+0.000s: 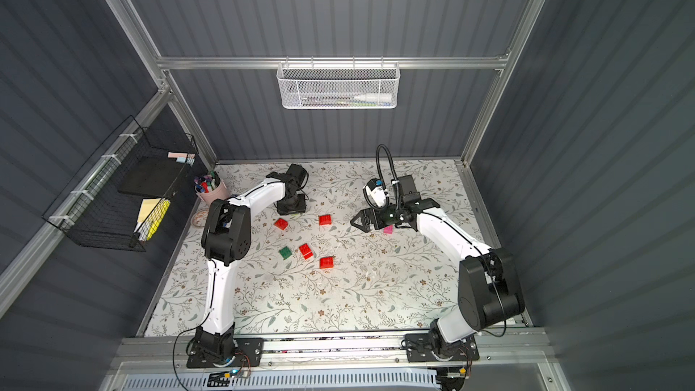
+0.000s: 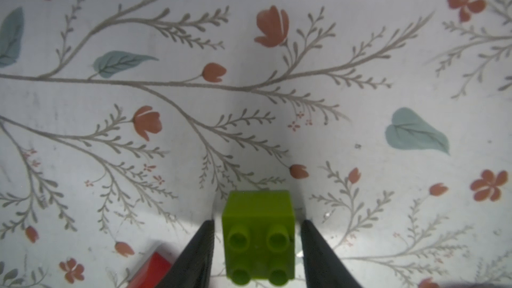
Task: Assemble the letter s with lego
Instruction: Pick up the lego brick from the center of the board.
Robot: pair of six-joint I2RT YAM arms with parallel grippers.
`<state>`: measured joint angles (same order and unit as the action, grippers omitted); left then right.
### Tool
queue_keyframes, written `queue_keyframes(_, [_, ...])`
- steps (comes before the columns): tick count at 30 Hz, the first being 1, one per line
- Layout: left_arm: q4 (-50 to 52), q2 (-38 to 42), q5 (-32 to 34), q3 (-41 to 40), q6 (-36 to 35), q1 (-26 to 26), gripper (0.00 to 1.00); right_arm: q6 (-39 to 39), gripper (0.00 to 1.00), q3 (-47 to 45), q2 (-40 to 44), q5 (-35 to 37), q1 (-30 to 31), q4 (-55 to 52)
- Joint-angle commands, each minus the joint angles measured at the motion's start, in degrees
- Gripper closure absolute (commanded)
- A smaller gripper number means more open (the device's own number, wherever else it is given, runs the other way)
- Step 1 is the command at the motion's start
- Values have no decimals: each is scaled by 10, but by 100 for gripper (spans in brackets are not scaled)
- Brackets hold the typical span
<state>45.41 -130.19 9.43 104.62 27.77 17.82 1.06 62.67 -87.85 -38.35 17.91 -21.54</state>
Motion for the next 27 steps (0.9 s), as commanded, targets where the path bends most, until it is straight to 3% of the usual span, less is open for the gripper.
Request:
queue_keyframes(1, [3, -25, -5, 21, -10, -3, 51, -7, 1, 14, -9, -3, 2, -10])
queue_keyframes(8, [2, -31, 2, 43, -45, -4, 67, -9, 1, 15, -8, -2, 2, -13])
queue_keyframes(17, [39, 21, 21, 44, -19, 15, 67, -17, 1, 17, -3, 8, 1, -21])
queue_keyframes(22, [60, 55, 14, 47, 21, 53, 65, -18, 1, 17, -2, 17, -3, -26])
queue_keyframes(27, [53, 68, 2, 54, -8, 98, 65, -17, 1, 10, 8, 20, -12, -30])
